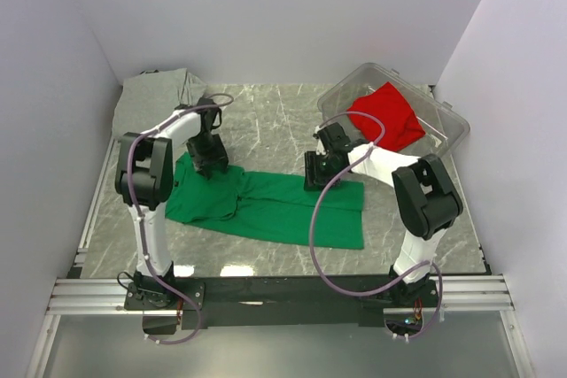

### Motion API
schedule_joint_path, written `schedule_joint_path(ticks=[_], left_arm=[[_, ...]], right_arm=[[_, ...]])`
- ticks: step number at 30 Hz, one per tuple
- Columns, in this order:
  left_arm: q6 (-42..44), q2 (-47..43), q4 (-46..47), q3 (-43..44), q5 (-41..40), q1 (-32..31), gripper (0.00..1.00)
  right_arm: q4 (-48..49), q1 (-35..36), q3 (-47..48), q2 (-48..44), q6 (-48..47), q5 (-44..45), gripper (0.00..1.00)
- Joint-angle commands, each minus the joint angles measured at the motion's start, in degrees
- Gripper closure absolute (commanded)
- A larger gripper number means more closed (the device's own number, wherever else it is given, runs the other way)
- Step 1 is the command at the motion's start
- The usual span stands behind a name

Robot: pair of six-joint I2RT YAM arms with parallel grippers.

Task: Fold and stack the t-shirts
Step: Fold the tshirt

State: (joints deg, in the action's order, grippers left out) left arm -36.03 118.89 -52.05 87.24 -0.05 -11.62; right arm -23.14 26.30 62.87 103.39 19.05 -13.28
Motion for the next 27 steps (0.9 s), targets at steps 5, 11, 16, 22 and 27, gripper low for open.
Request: schedule_joint_path(ticks=[5, 11, 16, 22, 27], left_arm=[[3.6, 13.98, 5.56, 11.43, -1.96, -2.71, 0.4], [4.22, 22.07, 2.4, 25.31, -1.71, -4.03, 0.4], [5.0, 25.33, 6.25, 30.61, 1.36, -5.87, 0.4], [6.76, 26.83, 11.61, 33.17, 9.19, -8.77, 0.4], [9.48, 28.15, 17.06, 34.57, 15.25, -10.61, 0.41]], right_arm=[[-8.77, 0.15, -7.76, -1.17, 7.13, 2.91, 0.4], [-8.68, 2.52, -12.06, -4.95, 11.7, 1.68, 0.41], [-8.15, 6.3, -16.02, -9.52, 16.1, 0.97, 0.41], [-8.68, 11.13, -16.55, -11.11, 18.92, 0.53, 0.4], [-8.16, 14.29, -15.24, -10.49, 21.11, -1.13, 0.4]])
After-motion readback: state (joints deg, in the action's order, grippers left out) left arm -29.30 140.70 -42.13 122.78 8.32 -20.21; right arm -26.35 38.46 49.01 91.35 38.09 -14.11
